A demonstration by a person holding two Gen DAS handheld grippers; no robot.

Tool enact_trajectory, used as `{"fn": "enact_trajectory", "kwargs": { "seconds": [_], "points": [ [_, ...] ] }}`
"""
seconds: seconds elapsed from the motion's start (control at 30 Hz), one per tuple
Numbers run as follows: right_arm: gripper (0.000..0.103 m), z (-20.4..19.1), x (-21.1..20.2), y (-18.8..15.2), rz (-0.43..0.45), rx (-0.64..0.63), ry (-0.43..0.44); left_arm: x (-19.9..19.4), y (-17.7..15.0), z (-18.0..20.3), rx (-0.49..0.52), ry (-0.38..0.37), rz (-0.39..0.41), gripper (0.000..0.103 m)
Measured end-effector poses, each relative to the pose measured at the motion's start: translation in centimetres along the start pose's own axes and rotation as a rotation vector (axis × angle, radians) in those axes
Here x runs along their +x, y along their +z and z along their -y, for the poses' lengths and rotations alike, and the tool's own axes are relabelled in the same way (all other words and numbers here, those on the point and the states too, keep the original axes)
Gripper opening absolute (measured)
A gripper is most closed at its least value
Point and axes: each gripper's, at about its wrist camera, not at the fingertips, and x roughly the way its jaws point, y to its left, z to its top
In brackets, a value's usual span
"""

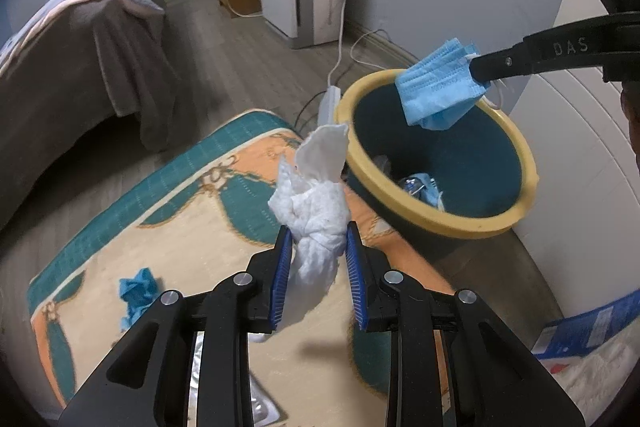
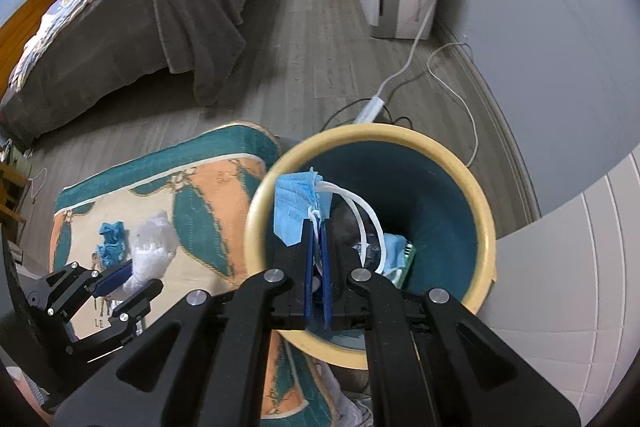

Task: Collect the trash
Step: 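Carry the mask and tissue with both tools over the bin, then open both tools to drop the tissue and mask into the bin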

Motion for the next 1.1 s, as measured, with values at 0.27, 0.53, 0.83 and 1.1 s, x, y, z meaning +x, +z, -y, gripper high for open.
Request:
{"fn": "enact_trajectory", "kwargs": {
  "seconds": [0.27,0.53,0.83,1.1],
  "points": [
    [0.003,3.6,0.5,-0.4,-0.016,0.092,0.002,-0.1,2.2,2.3,0.006,-0.033,0.025,0.028],
    [0.003,7.7,1.5,-1.2,-0.046,0.209,-0.019,1.4,4.8,5.4,0.018,-0.102,0.013,0.028],
    [0.005,9.0,1.9,-1.5,-0.037,0.267,-0.015,4.3,6.9,7.4,0.062,-0.082,-0.009,0.037],
    [0.075,8.7,1.5,-1.1,-0.005,0.28,-0.019,3.1,7.4,5.8,0.028,-0.032,0.061,0.091]
  ]
}}
